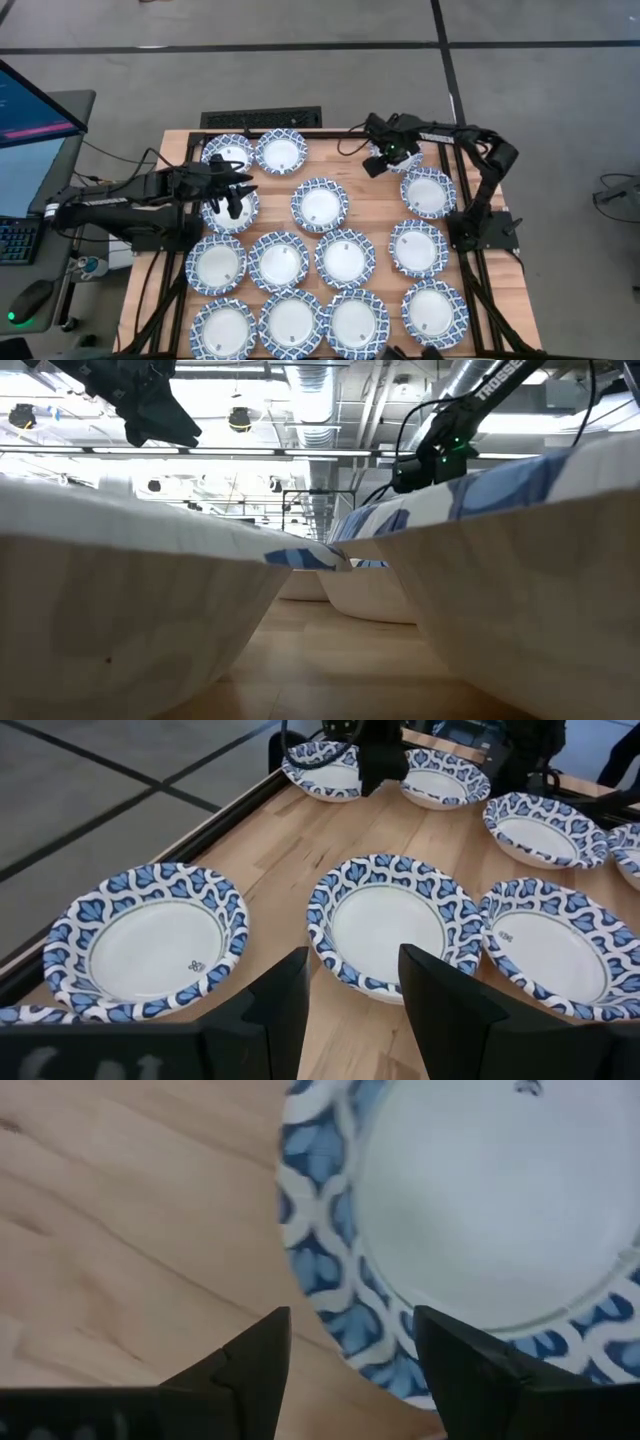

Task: Nest bowls inside each other
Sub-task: Stack the blue bowl on top of the blue bowls

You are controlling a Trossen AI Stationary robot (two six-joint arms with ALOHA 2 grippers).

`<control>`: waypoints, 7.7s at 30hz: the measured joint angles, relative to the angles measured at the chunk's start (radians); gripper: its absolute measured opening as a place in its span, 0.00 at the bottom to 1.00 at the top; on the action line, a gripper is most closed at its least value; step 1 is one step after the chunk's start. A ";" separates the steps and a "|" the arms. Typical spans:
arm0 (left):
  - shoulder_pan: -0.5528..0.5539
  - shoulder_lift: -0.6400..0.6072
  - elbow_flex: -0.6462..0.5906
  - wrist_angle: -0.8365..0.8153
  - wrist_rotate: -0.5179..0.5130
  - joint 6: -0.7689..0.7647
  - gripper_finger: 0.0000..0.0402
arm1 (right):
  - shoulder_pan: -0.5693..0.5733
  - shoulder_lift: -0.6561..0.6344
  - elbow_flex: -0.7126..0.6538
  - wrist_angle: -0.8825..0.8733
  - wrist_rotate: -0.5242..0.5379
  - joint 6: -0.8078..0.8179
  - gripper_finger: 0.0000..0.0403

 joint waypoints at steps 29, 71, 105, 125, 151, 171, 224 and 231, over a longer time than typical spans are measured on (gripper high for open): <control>0.000 0.000 0.000 0.001 -0.027 -0.006 0.37 | 0.005 0.083 0.002 0.039 0.074 -0.041 0.02; 0.024 0.111 0.001 0.083 0.076 -0.048 0.37 | 0.803 0.042 0.410 -0.214 0.179 -0.790 0.06; 0.013 0.111 0.000 0.061 0.027 0.031 0.37 | 0.692 0.240 0.460 -0.097 0.137 -0.752 0.19; 0.013 0.111 0.000 -0.037 0.052 0.034 0.37 | 0.693 0.229 0.485 -0.056 -0.010 -0.615 0.50; 0.362 0.299 0.157 -0.317 0.253 0.586 0.37 | 0.328 0.266 0.856 0.141 -0.433 0.046 0.51; 0.647 0.536 0.331 -0.157 0.423 0.818 0.37 | 0.072 0.456 0.849 0.180 -0.524 0.399 0.48; 0.654 0.594 0.329 -0.047 0.512 0.710 0.37 | 0.134 0.199 1.116 -0.209 -0.227 0.008 0.23; 0.625 0.595 0.329 -0.047 0.507 0.724 0.37 | 0.119 0.283 1.128 0.204 -0.616 0.124 0.30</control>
